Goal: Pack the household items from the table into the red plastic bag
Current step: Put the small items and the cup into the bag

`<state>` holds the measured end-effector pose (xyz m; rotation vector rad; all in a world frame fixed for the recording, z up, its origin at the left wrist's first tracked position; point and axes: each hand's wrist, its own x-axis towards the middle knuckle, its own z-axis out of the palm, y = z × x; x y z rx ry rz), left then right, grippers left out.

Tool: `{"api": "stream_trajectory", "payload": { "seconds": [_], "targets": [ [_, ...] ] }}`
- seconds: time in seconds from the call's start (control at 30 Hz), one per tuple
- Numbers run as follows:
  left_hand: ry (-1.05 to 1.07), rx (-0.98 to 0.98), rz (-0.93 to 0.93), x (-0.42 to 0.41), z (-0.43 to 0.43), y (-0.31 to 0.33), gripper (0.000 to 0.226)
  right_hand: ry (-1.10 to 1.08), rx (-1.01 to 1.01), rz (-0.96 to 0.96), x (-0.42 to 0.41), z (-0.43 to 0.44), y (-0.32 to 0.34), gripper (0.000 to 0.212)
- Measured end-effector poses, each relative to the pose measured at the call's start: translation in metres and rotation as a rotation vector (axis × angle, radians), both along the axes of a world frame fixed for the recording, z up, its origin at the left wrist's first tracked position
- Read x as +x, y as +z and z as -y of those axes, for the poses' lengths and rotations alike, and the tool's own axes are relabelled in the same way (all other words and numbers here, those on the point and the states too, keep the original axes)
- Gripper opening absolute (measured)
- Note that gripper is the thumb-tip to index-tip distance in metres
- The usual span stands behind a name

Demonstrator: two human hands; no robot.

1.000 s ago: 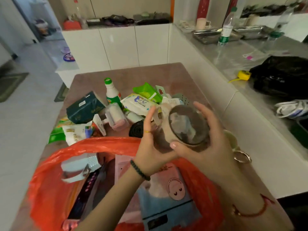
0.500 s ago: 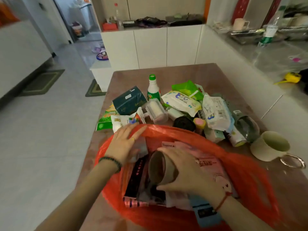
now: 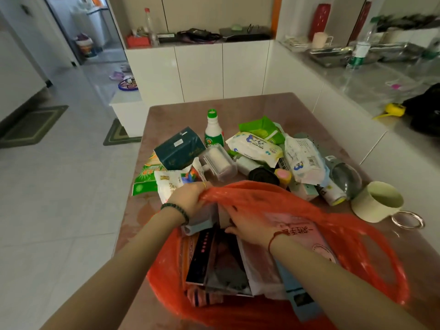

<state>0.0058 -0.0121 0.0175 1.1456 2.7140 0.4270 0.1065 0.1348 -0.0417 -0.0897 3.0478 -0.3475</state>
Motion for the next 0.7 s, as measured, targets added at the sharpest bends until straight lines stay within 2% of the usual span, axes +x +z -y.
{"api": "stream_trajectory", "payload": {
  "seconds": [0.07,0.13,0.2,0.27,0.33,0.4,0.43,0.5,0.6,0.7],
  "targets": [
    [-0.014,-0.037,0.022,-0.002,0.006,0.001,0.032,0.012,-0.095,-0.100,0.011,0.000,0.002,0.067],
    [-0.050,0.001,0.056,-0.002,0.007,0.007,0.046,0.113,-0.200,-0.257,0.030,-0.008,0.015,0.047],
    [-0.103,0.143,0.074,0.003,-0.003,0.018,0.056,0.140,-0.297,-0.441,0.056,-0.027,0.029,0.028],
    [-0.139,0.278,0.100,0.014,-0.028,0.032,0.060,-0.001,-0.407,-0.606,0.081,-0.057,0.047,0.019],
    [-0.190,0.366,0.137,0.031,-0.065,0.041,0.064,-0.262,-0.494,-0.725,0.100,-0.097,0.059,0.028],
    [-0.218,0.429,0.206,0.053,-0.108,0.044,0.060,-0.565,-0.555,-0.741,0.114,-0.140,0.063,0.040],
    [-0.227,0.444,0.252,0.064,-0.131,0.041,0.058,-0.721,-0.558,-0.707,0.122,-0.161,0.061,0.044],
    [-0.243,0.440,0.366,0.089,-0.176,0.032,0.060,-0.961,-0.558,-0.562,0.139,-0.198,0.054,0.066],
    [-0.260,0.382,0.513,0.124,-0.235,0.018,0.068,-1.032,-0.544,-0.399,0.161,-0.236,0.036,0.091],
    [-0.230,0.316,0.676,0.145,-0.280,0.001,0.075,-1.014,-0.482,-0.278,0.166,-0.264,0.021,0.100]
  ]
}}
